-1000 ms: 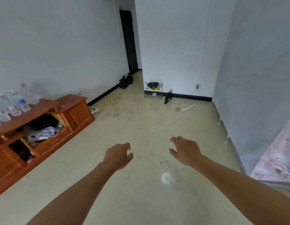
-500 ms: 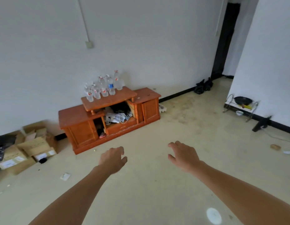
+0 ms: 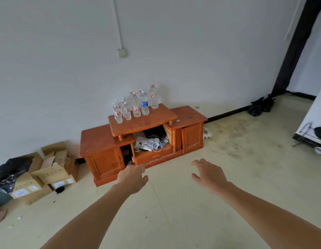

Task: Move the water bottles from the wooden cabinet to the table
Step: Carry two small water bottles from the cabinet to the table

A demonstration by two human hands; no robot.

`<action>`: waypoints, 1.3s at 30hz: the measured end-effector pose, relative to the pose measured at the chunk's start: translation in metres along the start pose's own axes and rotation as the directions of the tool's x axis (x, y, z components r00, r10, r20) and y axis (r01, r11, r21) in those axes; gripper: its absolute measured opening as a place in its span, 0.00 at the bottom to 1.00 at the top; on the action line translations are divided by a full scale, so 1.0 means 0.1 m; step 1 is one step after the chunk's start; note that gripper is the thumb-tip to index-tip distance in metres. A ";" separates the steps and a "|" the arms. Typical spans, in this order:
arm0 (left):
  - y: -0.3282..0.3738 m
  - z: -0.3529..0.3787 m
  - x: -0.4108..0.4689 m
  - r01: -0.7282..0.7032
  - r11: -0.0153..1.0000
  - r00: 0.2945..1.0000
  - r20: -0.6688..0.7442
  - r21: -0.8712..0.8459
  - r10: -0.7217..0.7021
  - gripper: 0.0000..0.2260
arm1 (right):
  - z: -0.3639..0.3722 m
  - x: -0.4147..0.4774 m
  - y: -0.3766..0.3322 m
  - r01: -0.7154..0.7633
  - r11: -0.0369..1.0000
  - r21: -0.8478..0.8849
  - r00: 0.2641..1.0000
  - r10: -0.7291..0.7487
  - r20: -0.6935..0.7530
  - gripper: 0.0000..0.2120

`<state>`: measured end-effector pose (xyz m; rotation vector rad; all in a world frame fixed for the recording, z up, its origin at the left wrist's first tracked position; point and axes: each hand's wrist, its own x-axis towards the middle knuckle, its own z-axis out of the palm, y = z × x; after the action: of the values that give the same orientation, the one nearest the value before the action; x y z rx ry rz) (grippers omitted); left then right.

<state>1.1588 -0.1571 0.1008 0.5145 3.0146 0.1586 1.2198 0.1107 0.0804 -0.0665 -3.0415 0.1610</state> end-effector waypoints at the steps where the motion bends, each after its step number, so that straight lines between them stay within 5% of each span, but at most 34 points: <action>1: -0.06 0.02 0.24 0.005 1.000 1.000 0.004 0.007 -0.005 0.13 | 0.07 0.27 0.03 0.016 1.000 0.000 1.000 -0.016 -0.004 0.21; 11: -0.68 -0.38 2.63 0.199 0.978 0.976 -0.079 -0.068 -0.204 0.06 | 0.22 3.26 0.14 0.159 0.987 0.030 0.987 -0.159 -0.018 0.16; 21: -1.82 -0.24 4.28 0.347 0.932 0.938 0.038 -0.102 -0.345 0.05 | 0.84 5.49 -0.45 0.335 0.940 0.060 0.939 -0.338 0.061 0.18; 39: -3.43 -0.28 7.92 0.358 0.927 0.933 0.083 -0.110 -0.350 0.10 | 1.44 9.35 -0.80 0.286 0.952 0.112 0.942 -0.300 0.148 0.22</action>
<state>0.2989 -0.2168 0.0412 -0.0409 2.9479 0.2946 0.2728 0.0613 0.0331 0.4262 -3.1520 0.2914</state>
